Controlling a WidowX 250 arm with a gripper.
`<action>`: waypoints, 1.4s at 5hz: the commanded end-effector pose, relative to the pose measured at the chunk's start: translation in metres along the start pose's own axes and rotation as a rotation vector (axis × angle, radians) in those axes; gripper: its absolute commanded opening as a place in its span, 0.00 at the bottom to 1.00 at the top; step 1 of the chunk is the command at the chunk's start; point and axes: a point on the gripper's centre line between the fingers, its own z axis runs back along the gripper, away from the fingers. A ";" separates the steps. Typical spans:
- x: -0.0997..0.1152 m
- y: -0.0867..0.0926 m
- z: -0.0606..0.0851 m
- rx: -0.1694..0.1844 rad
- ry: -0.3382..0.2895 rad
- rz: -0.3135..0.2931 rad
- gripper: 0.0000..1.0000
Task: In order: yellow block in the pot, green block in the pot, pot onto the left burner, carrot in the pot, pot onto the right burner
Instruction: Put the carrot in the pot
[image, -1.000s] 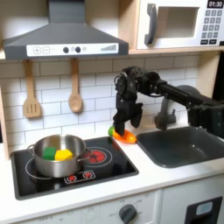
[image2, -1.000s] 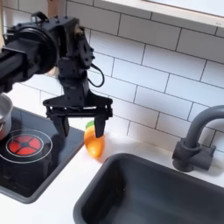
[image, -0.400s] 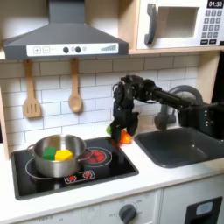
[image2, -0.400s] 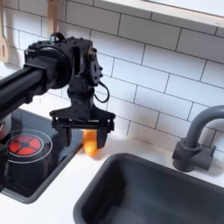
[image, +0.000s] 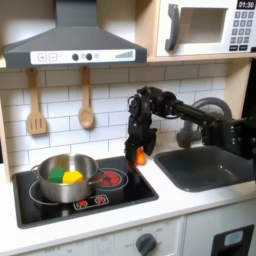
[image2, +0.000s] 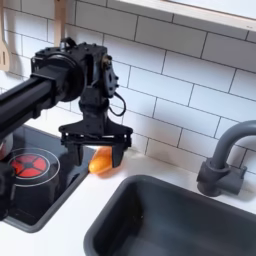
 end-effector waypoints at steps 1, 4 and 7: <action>0.002 0.004 0.001 -0.003 -0.014 -0.043 1.00; 0.005 0.001 0.004 -0.064 0.001 -0.221 1.00; 0.009 0.002 -0.001 -0.070 0.009 -0.258 1.00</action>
